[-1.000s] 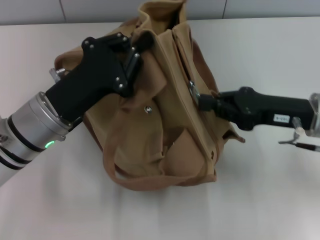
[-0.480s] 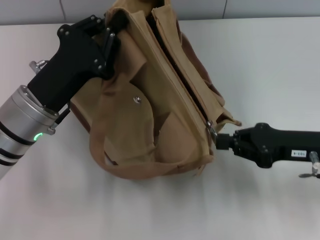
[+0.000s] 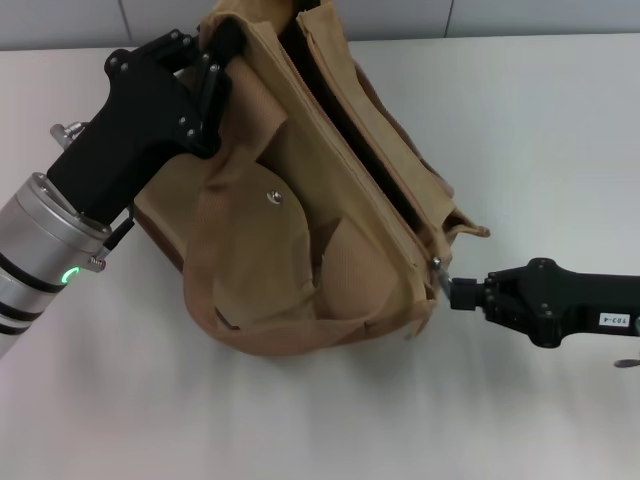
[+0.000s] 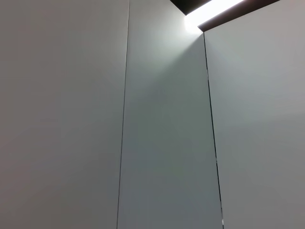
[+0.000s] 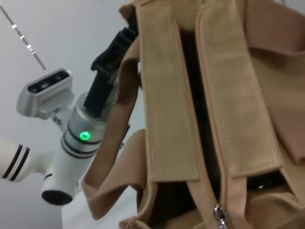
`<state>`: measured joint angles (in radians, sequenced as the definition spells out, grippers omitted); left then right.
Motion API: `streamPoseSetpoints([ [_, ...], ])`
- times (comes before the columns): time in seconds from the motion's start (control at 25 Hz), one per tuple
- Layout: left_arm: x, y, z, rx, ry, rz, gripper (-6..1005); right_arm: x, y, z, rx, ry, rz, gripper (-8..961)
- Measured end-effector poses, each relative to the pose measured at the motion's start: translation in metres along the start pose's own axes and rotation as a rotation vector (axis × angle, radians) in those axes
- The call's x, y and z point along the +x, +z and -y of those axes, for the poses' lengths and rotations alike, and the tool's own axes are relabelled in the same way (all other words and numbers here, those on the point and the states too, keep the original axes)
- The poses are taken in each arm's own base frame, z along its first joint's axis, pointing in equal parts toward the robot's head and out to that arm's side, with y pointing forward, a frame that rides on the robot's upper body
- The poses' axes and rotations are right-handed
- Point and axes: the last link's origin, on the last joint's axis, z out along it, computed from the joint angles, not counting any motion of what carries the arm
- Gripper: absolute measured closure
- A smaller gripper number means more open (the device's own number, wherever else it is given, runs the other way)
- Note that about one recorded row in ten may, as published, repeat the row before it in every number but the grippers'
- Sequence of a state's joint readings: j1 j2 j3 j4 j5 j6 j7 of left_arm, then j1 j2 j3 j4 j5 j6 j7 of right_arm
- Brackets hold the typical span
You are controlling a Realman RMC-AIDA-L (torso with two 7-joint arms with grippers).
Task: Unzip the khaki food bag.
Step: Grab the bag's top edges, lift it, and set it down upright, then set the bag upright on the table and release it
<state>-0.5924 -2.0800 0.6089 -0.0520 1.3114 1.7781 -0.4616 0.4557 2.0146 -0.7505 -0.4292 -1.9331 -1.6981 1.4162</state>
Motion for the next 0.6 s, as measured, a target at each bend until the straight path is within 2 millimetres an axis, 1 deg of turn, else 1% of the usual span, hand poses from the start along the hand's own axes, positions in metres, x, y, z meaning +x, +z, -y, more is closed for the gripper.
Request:
streamPoseSetpoints([
  [0.08,0.000,-0.001,0.000,0.002,-0.001,0.001,938,-0.001,-0.006,0.001,0.021,-0.001,0.027,947],
  [0.12,0.000,-0.002,0.000,0.005,-0.002,0.002,938,-0.002,-0.014,0.002,0.049,0.000,0.065,947],
  [0.16,0.000,-0.002,0.000,0.005,-0.002,0.002,938,-0.002,-0.014,0.002,0.049,0.000,0.065,947],
  [0.2,0.000,-0.003,0.000,0.008,-0.007,0.003,938,-0.002,-0.019,0.003,0.072,-0.005,0.090,947],
  [0.28,0.000,-0.004,0.000,0.009,-0.010,0.004,937,-0.001,-0.029,0.004,0.120,-0.038,0.138,938],
  [0.32,0.000,-0.004,0.000,0.010,-0.016,0.005,937,0.001,-0.039,0.004,0.172,-0.097,0.196,929],
  [0.36,0.000,-0.004,0.000,0.010,-0.016,0.005,937,0.001,-0.039,0.004,0.172,-0.097,0.196,919],
  [0.44,-0.001,-0.005,0.000,0.012,-0.022,0.006,937,0.004,-0.043,0.003,0.235,-0.196,0.264,901],
  [0.48,-0.001,-0.005,0.000,0.012,-0.022,0.006,937,0.004,-0.043,0.003,0.235,-0.196,0.264,866],
  [0.52,-0.001,-0.005,0.000,0.013,-0.024,0.007,936,0.006,-0.039,0.002,0.249,-0.270,0.270,831],
  [0.6,-0.001,-0.005,0.000,0.013,-0.024,0.007,936,0.006,-0.036,0.002,0.250,-0.297,0.268,760],
])
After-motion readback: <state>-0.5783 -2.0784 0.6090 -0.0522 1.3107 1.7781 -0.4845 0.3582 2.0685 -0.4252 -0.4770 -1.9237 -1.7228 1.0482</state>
